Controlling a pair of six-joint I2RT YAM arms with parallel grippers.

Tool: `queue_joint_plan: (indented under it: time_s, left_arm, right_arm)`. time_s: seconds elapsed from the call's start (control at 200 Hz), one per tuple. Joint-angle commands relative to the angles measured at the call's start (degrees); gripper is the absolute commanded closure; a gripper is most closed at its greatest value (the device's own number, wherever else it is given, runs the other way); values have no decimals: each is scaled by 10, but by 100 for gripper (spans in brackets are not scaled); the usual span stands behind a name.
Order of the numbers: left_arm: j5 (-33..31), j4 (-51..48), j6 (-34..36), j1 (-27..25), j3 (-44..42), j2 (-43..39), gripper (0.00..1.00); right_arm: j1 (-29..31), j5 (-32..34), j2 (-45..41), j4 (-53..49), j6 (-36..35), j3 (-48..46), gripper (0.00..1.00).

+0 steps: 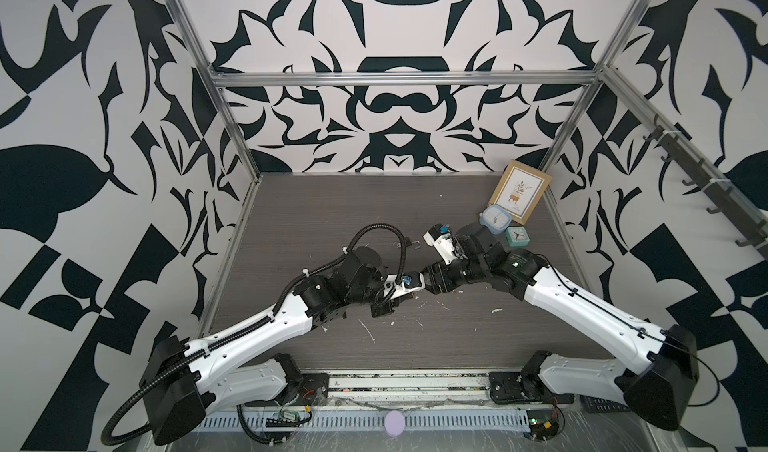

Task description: Lock with the key

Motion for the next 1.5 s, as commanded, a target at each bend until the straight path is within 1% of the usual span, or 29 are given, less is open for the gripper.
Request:
queue_joint_plan:
  time_s: [0.0,0.11,0.275,0.355,0.43,0.525,0.605,0.675,0.755,0.96,1.225,1.325,1.495]
  left_arm:
    - [-2,10,14,1,16,-2,100]
    - [-8,15,13,1,14,2,100]
    - [-6,13,12,1,17,6,100]
    - [-2,9,9,1,18,6,100]
    - [-1,7,9,1,19,6,100]
    - [1,4,8,1,21,8,100]
    - [4,3,7,1,22,9,100]
    - [5,3,6,1,24,9,100]
    - [6,2,6,1,25,9,100]
    - [8,-3,5,1,30,10,100]
    - [8,-3,0,1,31,17,100]
    - [8,-3,-2,1,32,21,100]
    - [6,-1,-4,1,34,26,100]
  right_arm:
    - [7,13,-2,-14,-11,15,37]
    - [8,21,-11,-21,-12,11,42]
    - [7,90,-51,-11,-1,10,42]
    - [7,101,-73,-3,-3,12,45]
    - [8,72,-86,4,-13,12,46]
    - [8,7,-86,-2,-28,9,46]
    - [7,-35,-77,-8,-33,5,47]
    - [8,-63,-68,-7,-35,0,48]
    - [8,-81,-60,-3,-34,-3,50]
    - [10,-86,-44,8,-32,-2,58]
    - [11,-90,-32,13,-26,-3,73]
    - [11,-90,-30,13,-25,-4,77]
    - [12,-91,-27,21,-19,-8,88]
